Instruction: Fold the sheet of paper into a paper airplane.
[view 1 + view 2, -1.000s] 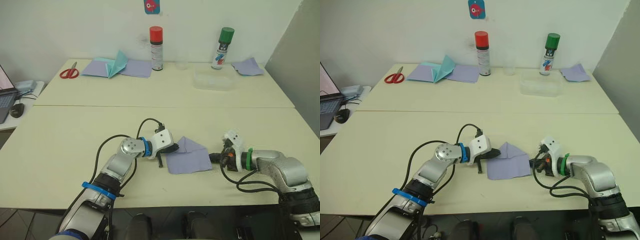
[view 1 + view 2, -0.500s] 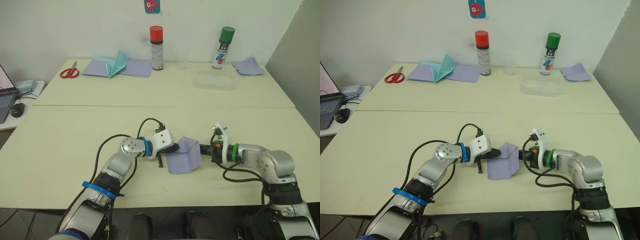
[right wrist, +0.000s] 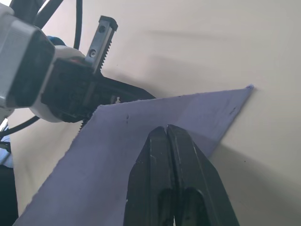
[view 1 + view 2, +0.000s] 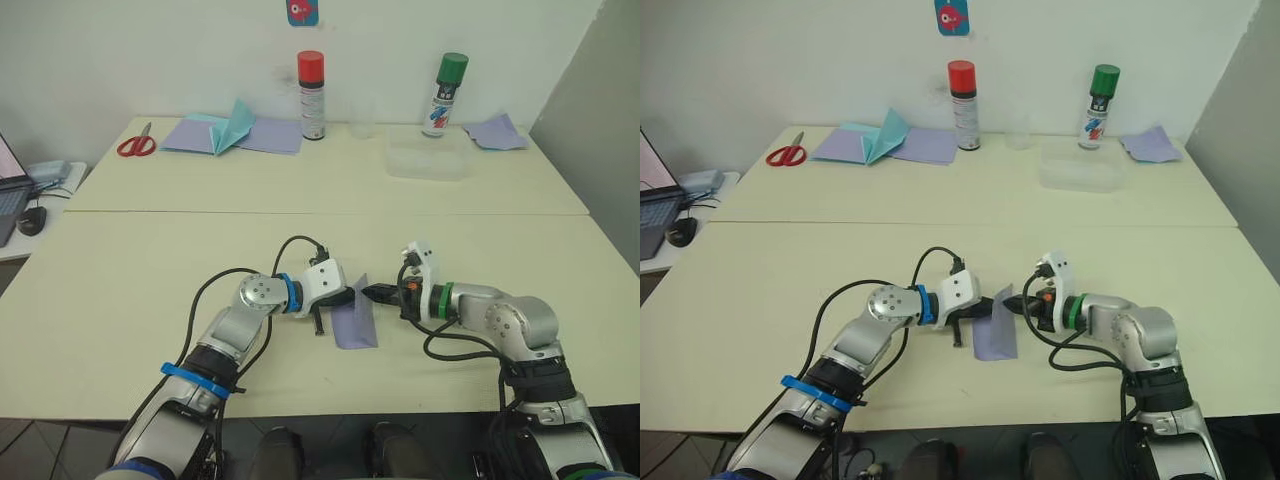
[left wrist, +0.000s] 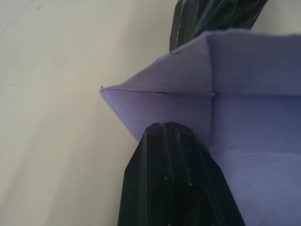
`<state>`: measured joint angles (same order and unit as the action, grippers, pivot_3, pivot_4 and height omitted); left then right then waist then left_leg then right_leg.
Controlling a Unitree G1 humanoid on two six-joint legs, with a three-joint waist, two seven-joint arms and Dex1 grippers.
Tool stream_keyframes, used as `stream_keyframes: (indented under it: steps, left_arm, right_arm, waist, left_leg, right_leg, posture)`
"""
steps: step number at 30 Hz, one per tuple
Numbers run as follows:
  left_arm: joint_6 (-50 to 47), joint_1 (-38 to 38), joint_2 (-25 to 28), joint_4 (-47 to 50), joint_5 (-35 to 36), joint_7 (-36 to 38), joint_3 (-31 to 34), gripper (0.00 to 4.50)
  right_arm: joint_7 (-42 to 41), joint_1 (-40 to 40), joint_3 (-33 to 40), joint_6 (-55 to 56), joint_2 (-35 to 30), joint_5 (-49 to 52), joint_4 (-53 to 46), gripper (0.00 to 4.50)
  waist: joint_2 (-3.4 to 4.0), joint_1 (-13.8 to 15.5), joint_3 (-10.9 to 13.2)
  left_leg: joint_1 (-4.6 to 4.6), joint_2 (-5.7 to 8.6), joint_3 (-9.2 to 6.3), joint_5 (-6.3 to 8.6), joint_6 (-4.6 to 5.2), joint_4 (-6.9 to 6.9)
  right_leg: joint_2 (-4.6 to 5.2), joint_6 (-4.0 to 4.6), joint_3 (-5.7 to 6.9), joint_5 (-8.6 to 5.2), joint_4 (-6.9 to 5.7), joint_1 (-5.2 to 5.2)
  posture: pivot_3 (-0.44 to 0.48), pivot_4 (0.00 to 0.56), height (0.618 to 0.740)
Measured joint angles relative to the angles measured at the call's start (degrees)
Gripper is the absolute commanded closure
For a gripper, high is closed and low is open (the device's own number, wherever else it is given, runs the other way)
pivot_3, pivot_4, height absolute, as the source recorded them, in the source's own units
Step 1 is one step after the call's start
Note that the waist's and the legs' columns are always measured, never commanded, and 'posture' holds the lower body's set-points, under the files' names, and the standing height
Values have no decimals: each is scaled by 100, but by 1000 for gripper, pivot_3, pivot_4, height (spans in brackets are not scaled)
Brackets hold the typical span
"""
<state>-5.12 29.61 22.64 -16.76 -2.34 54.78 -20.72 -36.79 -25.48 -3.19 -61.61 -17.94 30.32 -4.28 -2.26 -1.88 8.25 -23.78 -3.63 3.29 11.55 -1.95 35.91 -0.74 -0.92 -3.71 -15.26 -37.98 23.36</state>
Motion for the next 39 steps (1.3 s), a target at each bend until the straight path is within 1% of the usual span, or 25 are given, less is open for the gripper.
stream_keyframes:
  steps: [4,6,9,13,17,21,23,25,28,31,33,36,39]
  left_arm:
    - [-498,-73,187,389,43,152,32,4477]
    - [-821,-89,376,641,50,294,28,4477]
    - [-1273,-124,516,896,60,319,97,4477]
    - [-1520,-223,663,1092,141,256,195,4477]
    - [-1640,-353,953,1267,248,334,309,4477]
    - [-1932,-237,1156,1280,404,371,390,4477]
    - [-2081,-153,1243,1172,453,337,556,4477]
    - [-2202,-120,1172,1142,623,323,783,4477]
    - [-2197,-35,992,1154,784,317,868,4477]
    - [-2172,-34,861,1146,894,319,898,3741]
    - [-2205,-20,758,1147,1001,331,925,3096]
    - [-2395,116,514,1072,1139,267,950,2241]
    - [-2567,359,327,744,1126,189,885,2241]
  right_arm:
    - [88,-6,-249,156,61,-193,226,4500]
    - [128,-14,-324,261,65,-275,319,4500]
    - [147,-74,-535,496,56,-479,374,4500]
    - [122,-89,-766,784,44,-670,410,4500]
    - [72,-87,-918,986,22,-788,417,4500]
    - [63,-89,-958,1048,51,-874,421,4500]
    - [57,-89,-969,1069,48,-881,422,4500]
    - [44,-89,-968,1091,37,-885,423,4500]
    - [24,-106,-983,1122,36,-892,430,4500]
    - [-5,-109,-983,1125,35,-892,431,4500]
    - [-12,-119,-988,1129,38,-892,445,4500]
    - [-12,-123,-988,1133,37,-916,452,4500]
    - [-13,-127,-996,1144,44,-949,451,4500]
  waist:
    - [1,-22,0]
    - [2,-36,-1]
    - [3,-89,-2]
    - [3,-145,-2]
    - [3,-164,-2]
    - [2,-183,0]
    - [4,-187,2]
    - [4,-176,3]
    - [3,-153,3]
    - [3,-154,3]
    - [2,-153,3]
    - [2,-142,3]
    - [2,-146,3]
  left_leg:
    - [0,-2,0,0,0,-5]
    - [1,-4,-1,0,0,-7]
    - [4,-6,-3,0,0,-6]
    - [15,-9,-4,0,0,-7]
    - [24,-14,-3,0,0,-11]
    - [26,-17,-3,0,0,-12]
    - [26,-16,-3,0,0,-13]
    - [18,-12,-3,0,0,-12]
    - [-2,-6,4,0,0,-9]
    - [-5,-5,5,0,0,-11]
    - [-5,-7,2,0,0,-12]
    - [-5,-6,2,0,0,-9]
    - [-5,-5,2,0,0,-6]
  right_leg:
    - [-2,1,-4,-1,-2,7]
    - [-5,2,-3,-1,-2,8]
    - [-6,3,-3,-2,-5,7]
    - [-6,2,-8,-1,-8,3]
    - [-8,9,-12,-5,-9,2]
    - [-9,10,-15,-5,-10,5]
    - [-12,10,-15,-6,-11,7]
    - [-10,7,-13,-4,-9,9]
    - [-5,1,-18,0,-4,21]
    - [-6,1,-17,0,-5,23]
    - [-8,2,-15,-1,-6,25]
    - [-9,2,-8,-1,-8,23]
    - [-10,-1,-14,1,-9,23]
  posture:
    - [0,150,740]
    - [0,150,740]
    - [0,150,740]
    - [0,150,740]
    - [0,150,740]
    - [0,150,740]
    - [0,150,740]
    - [0,150,740]
    - [0,150,740]
    - [0,150,740]
    - [0,150,740]
    - [0,150,740]
    - [0,150,740]
